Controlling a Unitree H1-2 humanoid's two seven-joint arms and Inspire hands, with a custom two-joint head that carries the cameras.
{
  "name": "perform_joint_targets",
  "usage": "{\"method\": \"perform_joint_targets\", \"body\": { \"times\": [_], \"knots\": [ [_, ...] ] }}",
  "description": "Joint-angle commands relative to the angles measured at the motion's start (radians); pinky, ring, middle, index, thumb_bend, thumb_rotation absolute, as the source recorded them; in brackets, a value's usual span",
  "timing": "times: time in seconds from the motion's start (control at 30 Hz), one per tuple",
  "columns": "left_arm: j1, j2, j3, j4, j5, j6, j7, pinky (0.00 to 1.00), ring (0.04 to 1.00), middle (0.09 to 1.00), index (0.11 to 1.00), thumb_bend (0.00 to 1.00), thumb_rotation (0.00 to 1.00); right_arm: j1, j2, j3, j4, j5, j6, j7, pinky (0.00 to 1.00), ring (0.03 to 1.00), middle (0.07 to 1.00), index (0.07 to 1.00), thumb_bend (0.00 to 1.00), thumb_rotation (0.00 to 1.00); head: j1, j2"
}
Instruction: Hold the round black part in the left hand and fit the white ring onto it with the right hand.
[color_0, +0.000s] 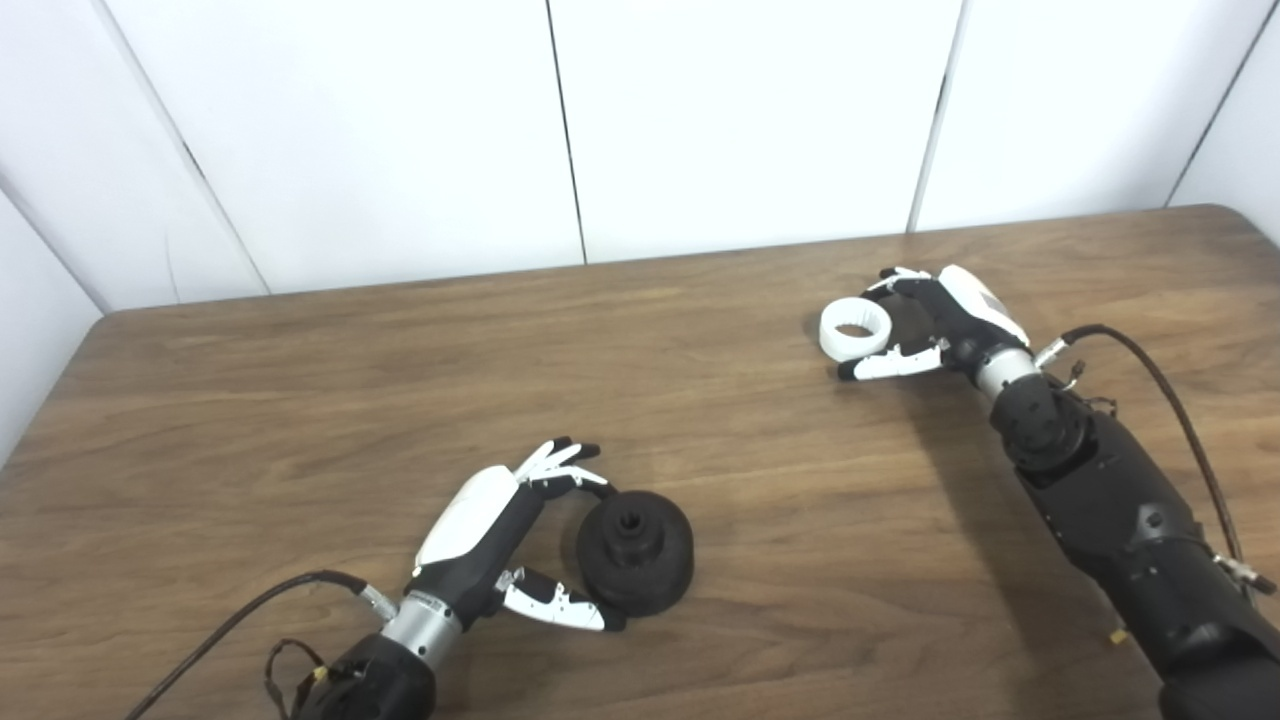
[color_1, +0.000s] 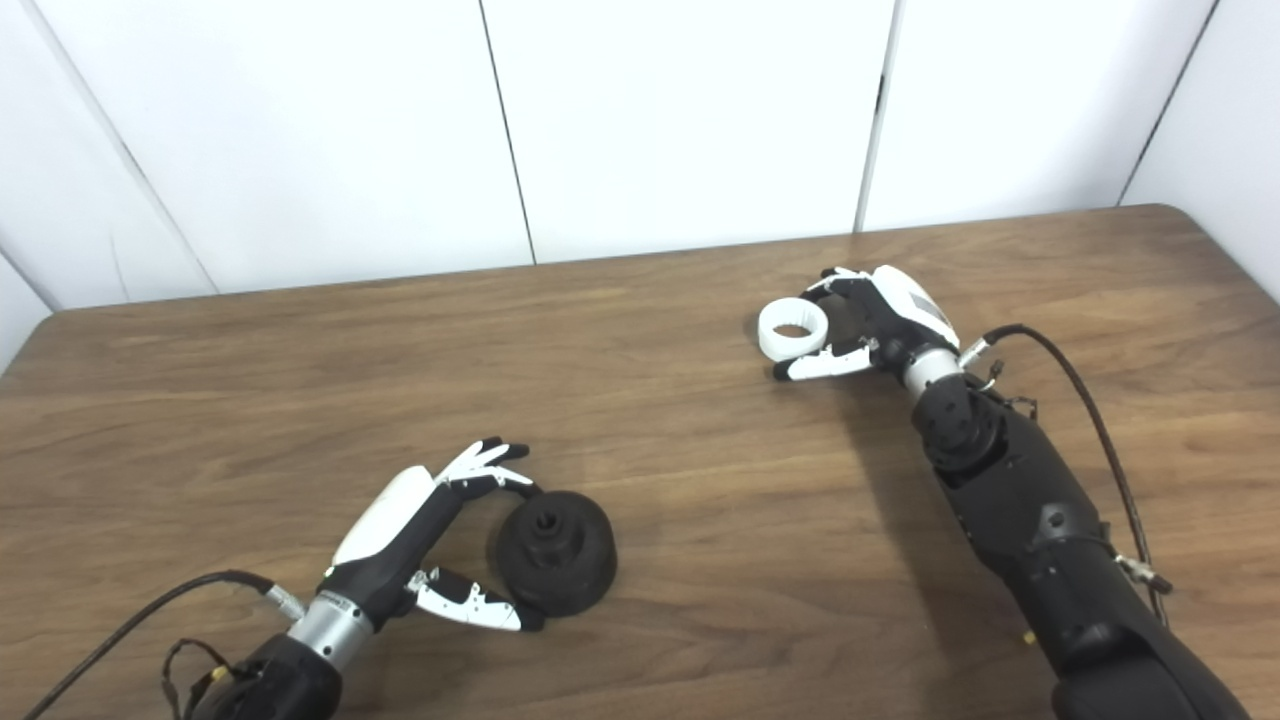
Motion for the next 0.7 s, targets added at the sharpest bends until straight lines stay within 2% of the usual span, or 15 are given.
{"method": "perform_joint_targets", "body": {
  "times": [0.0, 0.43, 0.5, 0.53, 0.67],
  "knots": [
    [0.006, 0.004, -0.008, -0.007, 0.002, 0.003, -0.017, 0.92, 0.991, 0.93, 0.644, 0.89, 0.18, -0.055, -0.009, -0.009, -0.036, 0.003, -0.037, -0.022, 1.0, 0.973, 0.917, 0.651, 0.79, 0.28, -0.001, 0.001],
    [0.008, 0.0, -0.009, -0.005, 0.001, 0.002, -0.014, 0.92, 0.99, 0.932, 0.643, 0.9, 0.19, -0.051, -0.005, -0.014, -0.034, 0.007, -0.049, -0.038, 1.0, 0.977, 0.913, 0.593, 0.77, 0.26, 0.0, -0.001],
    [0.008, 0.0, -0.009, -0.003, 0.0, -0.001, -0.013, 0.92, 0.991, 0.931, 0.643, 0.89, 0.19, -0.05, -0.004, -0.014, -0.034, 0.005, -0.05, -0.044, 1.0, 0.976, 0.91, 0.524, 0.6, 0.19, -0.001, 0.0],
    [0.009, 0.0, -0.009, -0.002, -0.001, -0.003, -0.013, 0.92, 0.991, 0.931, 0.643, 0.9, 0.19, -0.05, -0.004, -0.014, -0.034, 0.004, -0.05, -0.045, 1.0, 0.976, 0.91, 0.505, 0.56, 0.17, 0.0, 0.0],
    [0.009, -0.001, -0.011, -0.002, -0.002, 0.007, -0.02, 0.93, 0.998, 0.937, 0.646, 0.89, 0.19, -0.047, -0.004, -0.015, -0.029, 0.004, -0.066, -0.056, 1.0, 0.971, 0.903, 0.492, 0.52, 0.15, 0.001, 0.0]
  ]
}}
